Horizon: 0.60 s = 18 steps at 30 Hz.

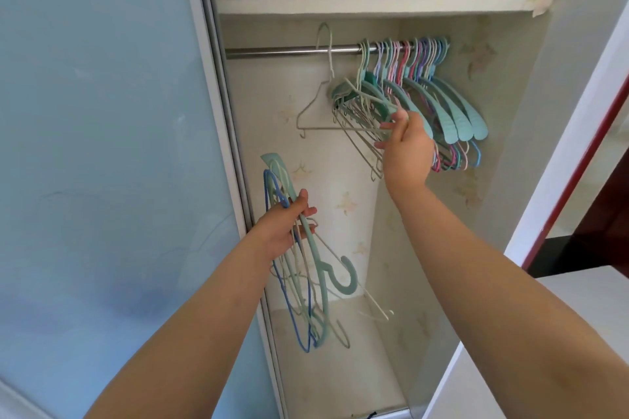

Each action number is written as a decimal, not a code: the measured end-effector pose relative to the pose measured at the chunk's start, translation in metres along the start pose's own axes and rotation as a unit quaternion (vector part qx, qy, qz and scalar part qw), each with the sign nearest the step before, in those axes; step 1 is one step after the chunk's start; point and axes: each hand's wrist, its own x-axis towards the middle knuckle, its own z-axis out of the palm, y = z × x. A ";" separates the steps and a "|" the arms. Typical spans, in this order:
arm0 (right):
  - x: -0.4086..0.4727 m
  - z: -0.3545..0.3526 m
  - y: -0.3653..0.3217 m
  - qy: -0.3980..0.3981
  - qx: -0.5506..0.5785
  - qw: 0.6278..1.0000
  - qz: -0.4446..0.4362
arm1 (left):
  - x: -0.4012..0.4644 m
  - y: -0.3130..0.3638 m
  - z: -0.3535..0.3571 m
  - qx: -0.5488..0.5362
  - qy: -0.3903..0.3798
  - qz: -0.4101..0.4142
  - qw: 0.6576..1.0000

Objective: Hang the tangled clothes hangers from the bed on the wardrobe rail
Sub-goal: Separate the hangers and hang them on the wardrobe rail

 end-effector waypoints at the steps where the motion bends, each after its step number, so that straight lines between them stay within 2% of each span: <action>1: 0.002 0.007 -0.002 -0.004 0.009 1.000 0.009 | 0.000 0.004 0.002 0.003 0.002 0.006 1.000; 6: 0.000 0.013 0.011 -0.051 -0.094 0.994 -0.032 | 0.005 0.018 0.004 -0.019 0.002 0.022 1.000; 11: -0.008 0.004 0.013 -0.010 0.065 0.998 -0.006 | 0.003 0.014 0.009 -0.055 -0.019 0.005 0.998; 13: -0.004 0.013 0.009 -0.019 0.125 0.992 0.023 | 0.001 0.013 0.013 -0.069 -0.027 -0.001 0.997; 15: 0.000 0.026 0.006 -0.071 0.170 0.980 0.070 | -0.001 0.013 0.014 -0.082 -0.035 -0.002 0.996; 18: 0.009 0.042 0.007 -0.181 0.051 0.980 0.063 | -0.002 0.016 0.014 -0.095 -0.042 -0.001 0.995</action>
